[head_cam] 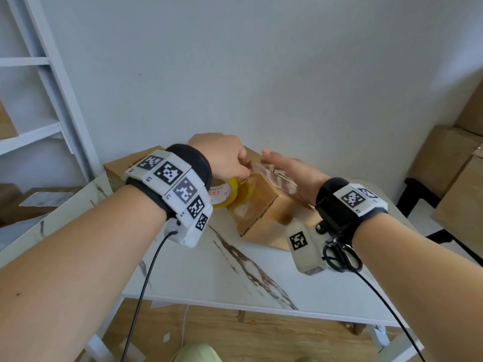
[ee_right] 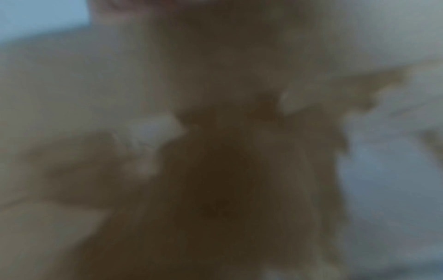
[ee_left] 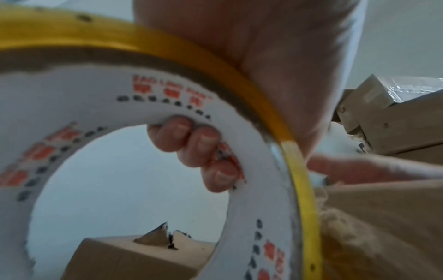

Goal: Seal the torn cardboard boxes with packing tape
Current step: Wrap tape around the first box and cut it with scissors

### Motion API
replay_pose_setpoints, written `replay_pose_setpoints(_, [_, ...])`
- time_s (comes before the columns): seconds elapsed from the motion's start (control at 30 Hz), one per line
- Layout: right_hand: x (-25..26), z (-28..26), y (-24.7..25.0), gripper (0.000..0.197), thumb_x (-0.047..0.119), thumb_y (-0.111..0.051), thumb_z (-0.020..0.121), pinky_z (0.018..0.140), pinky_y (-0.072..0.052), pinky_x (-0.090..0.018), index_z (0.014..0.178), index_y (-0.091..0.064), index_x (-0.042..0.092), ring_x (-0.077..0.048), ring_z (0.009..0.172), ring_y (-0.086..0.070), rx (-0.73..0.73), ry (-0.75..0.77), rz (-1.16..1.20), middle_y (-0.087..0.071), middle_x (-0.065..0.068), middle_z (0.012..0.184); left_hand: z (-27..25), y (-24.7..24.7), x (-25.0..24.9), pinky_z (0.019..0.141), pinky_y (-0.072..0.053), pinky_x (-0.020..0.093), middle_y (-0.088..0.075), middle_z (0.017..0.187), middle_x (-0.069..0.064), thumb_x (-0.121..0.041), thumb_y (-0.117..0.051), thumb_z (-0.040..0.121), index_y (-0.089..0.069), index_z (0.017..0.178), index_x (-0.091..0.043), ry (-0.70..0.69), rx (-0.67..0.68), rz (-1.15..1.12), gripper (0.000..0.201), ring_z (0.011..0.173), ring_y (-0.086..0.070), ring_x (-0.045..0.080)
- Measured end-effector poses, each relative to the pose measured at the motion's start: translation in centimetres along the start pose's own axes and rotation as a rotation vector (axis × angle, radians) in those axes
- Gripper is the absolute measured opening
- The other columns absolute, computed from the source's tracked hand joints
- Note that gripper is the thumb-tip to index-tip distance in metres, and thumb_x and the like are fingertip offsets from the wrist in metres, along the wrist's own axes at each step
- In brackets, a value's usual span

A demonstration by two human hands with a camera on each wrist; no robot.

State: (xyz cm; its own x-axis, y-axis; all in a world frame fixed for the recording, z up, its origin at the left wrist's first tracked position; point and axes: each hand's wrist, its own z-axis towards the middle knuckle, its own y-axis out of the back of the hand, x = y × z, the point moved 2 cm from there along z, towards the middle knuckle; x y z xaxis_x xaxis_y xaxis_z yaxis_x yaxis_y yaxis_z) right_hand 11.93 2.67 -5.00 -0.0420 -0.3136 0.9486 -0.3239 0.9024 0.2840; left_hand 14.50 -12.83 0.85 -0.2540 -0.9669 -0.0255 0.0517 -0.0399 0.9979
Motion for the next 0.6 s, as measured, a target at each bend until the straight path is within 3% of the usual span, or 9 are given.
replay_pose_setpoints(0.07, [1.0, -0.5, -0.9, 0.07, 0.051, -0.071, 0.071, 0.108, -0.037, -0.04, 0.134, -0.049, 0.031, -0.018, 0.121, -0.053, 0.162, 0.072, -0.153, -0.057, -0.001, 0.132, 0.4, 0.3, -0.4, 0.054, -0.031, 0.022, -0.063, 0.087, -0.01, -0.041, -0.055, 0.087, -0.068, 0.104, -0.034, 0.004, 0.025, 0.004, 0.023, 0.078, -0.055, 0.013])
replay_pose_setpoints(0.13, [1.3, -0.8, -0.9, 0.089, 0.04, -0.081, 0.054, 0.099, -0.046, -0.042, 0.134, -0.043, 0.042, -0.02, 0.113, -0.058, 0.197, 0.062, -0.308, -0.058, 0.001, 0.127, 0.5, 0.2, -0.1, 0.055, -0.033, 0.022, -0.064, 0.092, -0.01, -0.044, -0.058, 0.086, -0.069, 0.102, -0.032, 0.018, 0.056, -0.039, 0.022, 0.08, -0.055, 0.013])
replay_pose_setpoints(0.23, [1.1, -0.8, 0.4, 0.079, 0.02, -0.073, 0.05, 0.084, -0.056, -0.043, 0.125, -0.049, 0.031, -0.025, 0.098, -0.063, 0.113, 0.062, -0.175, -0.058, -0.005, 0.117, 0.7, -0.2, 1.1, 0.059, -0.038, 0.026, -0.063, 0.08, -0.003, -0.041, -0.059, 0.087, -0.069, 0.077, -0.021, 0.039, 0.053, -0.218, 0.025, 0.072, -0.054, 0.014])
replay_pose_setpoints(0.3, [1.0, -0.9, 0.9, 0.072, 0.014, -0.07, 0.049, 0.079, -0.057, -0.04, 0.118, -0.053, 0.025, -0.026, 0.094, -0.063, 0.075, 0.073, -0.096, -0.058, -0.008, 0.115, 0.7, -0.1, 1.8, 0.055, -0.031, 0.028, -0.047, 0.061, 0.001, -0.042, -0.055, 0.089, -0.05, 0.055, -0.015, 0.068, 0.01, -0.319, 0.043, 0.056, -0.043, 0.017])
replay_pose_setpoints(0.33, [1.0, -1.0, 1.2, 0.069, 0.012, -0.069, 0.048, 0.078, -0.057, -0.039, 0.115, -0.055, 0.024, -0.027, 0.093, -0.063, 0.068, 0.086, -0.069, -0.058, -0.01, 0.116, 0.7, 0.0, 1.9, 0.056, -0.029, 0.028, -0.041, 0.058, 0.001, -0.044, -0.054, 0.089, -0.043, 0.053, -0.015, 0.089, 0.005, -0.341, 0.048, 0.054, -0.039, 0.017])
replay_pose_setpoints(0.4, [0.8, -0.7, 1.7, 0.063, 0.01, -0.068, 0.047, 0.08, -0.056, -0.039, 0.107, -0.058, 0.025, -0.029, 0.097, -0.062, 0.038, 0.094, -0.002, -0.057, -0.012, 0.121, 0.7, 0.0, 2.4, 0.063, -0.037, 0.029, -0.049, 0.063, 0.0, -0.053, -0.053, 0.087, -0.048, 0.056, -0.016, 0.137, 0.029, -0.394, 0.048, 0.06, -0.048, 0.017])
replay_pose_setpoints(0.5, [0.6, -0.1, 2.1, 0.058, 0.01, -0.068, 0.046, 0.088, -0.053, -0.045, 0.1, -0.061, 0.028, -0.031, 0.103, -0.061, 0.002, 0.09, 0.037, -0.056, -0.012, 0.123, 0.3, -0.3, 3.5, 0.075, -0.047, 0.031, -0.065, 0.078, 0.003, -0.066, -0.052, 0.081, -0.064, 0.074, -0.014, 0.203, 0.054, -0.562, 0.053, 0.074, -0.062, 0.02])
replay_pose_setpoints(0.57, [0.6, 0.0, 2.2, 0.058, 0.011, -0.068, 0.045, 0.088, -0.053, -0.046, 0.1, -0.063, 0.027, -0.03, 0.102, -0.062, 0.004, 0.08, 0.031, -0.058, -0.009, 0.121, -0.1, -0.8, 4.1, 0.069, -0.051, 0.029, -0.069, 0.074, 0.001, -0.066, -0.051, 0.08, -0.067, 0.084, -0.013, 0.223, 0.085, -0.731, 0.056, 0.068, -0.065, 0.017])
replay_pose_setpoints(0.6, [0.6, 0.0, 2.3, 0.058, 0.01, -0.068, 0.045, 0.086, -0.054, -0.045, 0.1, -0.064, 0.026, -0.029, 0.101, -0.063, -0.001, 0.075, 0.05, -0.06, -0.009, 0.121, -0.4, -1.0, 4.2, 0.061, -0.05, 0.026, -0.066, 0.063, -0.002, -0.064, -0.05, 0.081, -0.066, 0.08, -0.012, 0.218, 0.105, -0.821, 0.054, 0.057, -0.063, 0.013])
